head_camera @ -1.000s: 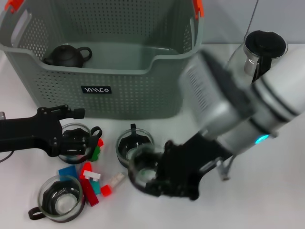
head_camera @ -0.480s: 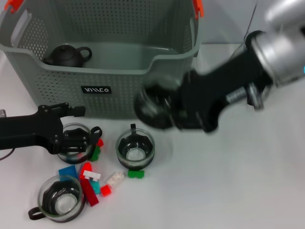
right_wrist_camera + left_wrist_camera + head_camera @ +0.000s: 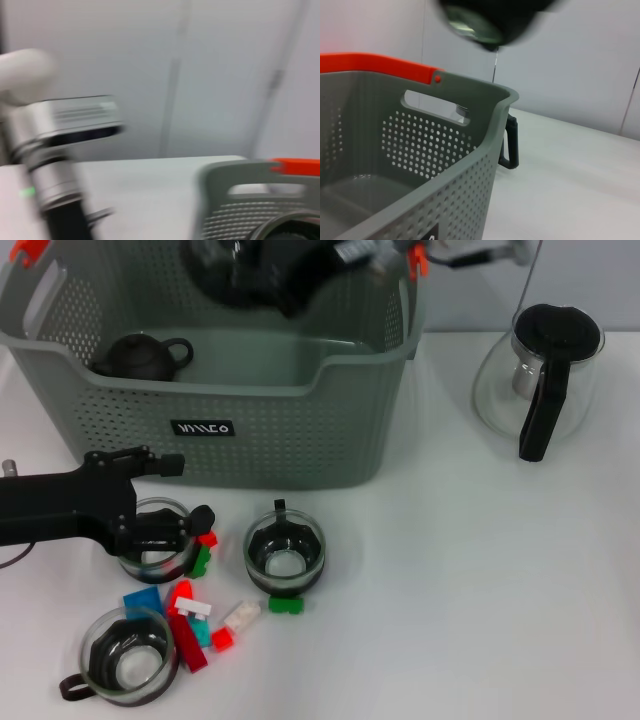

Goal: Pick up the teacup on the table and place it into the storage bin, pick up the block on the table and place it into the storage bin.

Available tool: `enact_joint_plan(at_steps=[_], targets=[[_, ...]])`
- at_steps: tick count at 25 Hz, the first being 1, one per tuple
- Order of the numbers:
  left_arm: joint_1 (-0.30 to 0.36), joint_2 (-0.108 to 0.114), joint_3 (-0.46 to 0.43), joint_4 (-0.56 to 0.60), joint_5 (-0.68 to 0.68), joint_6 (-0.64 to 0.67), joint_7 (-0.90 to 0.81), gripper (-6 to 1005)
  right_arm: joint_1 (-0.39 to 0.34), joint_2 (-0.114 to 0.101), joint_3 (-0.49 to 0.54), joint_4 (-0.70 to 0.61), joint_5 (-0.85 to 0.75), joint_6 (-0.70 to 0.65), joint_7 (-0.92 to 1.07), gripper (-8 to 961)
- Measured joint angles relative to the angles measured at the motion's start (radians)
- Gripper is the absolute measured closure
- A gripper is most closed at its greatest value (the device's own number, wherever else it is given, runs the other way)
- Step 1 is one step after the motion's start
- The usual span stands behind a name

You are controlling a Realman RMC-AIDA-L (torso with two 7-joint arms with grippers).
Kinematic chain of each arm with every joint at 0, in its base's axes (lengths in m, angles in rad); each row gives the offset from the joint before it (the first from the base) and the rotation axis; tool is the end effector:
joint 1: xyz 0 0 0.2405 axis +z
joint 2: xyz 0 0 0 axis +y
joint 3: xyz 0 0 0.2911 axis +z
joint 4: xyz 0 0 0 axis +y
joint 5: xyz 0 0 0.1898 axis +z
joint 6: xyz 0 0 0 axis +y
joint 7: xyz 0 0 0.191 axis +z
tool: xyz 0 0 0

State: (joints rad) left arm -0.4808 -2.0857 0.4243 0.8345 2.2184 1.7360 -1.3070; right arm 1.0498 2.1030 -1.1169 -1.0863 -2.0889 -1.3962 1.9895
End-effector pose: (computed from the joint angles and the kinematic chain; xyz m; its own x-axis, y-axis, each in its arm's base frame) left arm -0.2899 0.3247 -0.0180 0.8466 0.2816 0.4517 0.4207 -0.8739 -0.2437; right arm 0.0026 0.4264 -0.0701 0.9671 0.0040 -0.2543 -0.0431 -0.9829 -0.1792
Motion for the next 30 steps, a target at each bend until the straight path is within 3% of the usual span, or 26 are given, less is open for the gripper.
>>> enact_joint_plan(at_steps=[6,10,14,20,30], targets=[[-0.007,0.000,0.006,0.000,-0.001,0.001,0.001,109,0.108,-0.002,-0.085,0.269,-0.075,0.355,0.000,889],[-0.012,-0.001,0.006,-0.006,-0.001,-0.006,0.001,109,0.171,0.002,-0.211,0.461,-0.091,0.618,-0.005,888],[-0.017,-0.001,0.007,-0.006,-0.001,-0.005,-0.002,109,0.206,0.008,-0.299,0.565,-0.087,0.790,-0.007,888],[-0.019,-0.001,0.003,-0.007,0.000,-0.007,-0.001,109,0.207,0.013,-0.355,0.616,-0.078,0.878,0.000,888],[-0.019,-0.001,0.002,-0.009,0.000,-0.009,-0.002,109,0.194,0.010,-0.361,0.635,-0.068,0.853,0.002,889]])
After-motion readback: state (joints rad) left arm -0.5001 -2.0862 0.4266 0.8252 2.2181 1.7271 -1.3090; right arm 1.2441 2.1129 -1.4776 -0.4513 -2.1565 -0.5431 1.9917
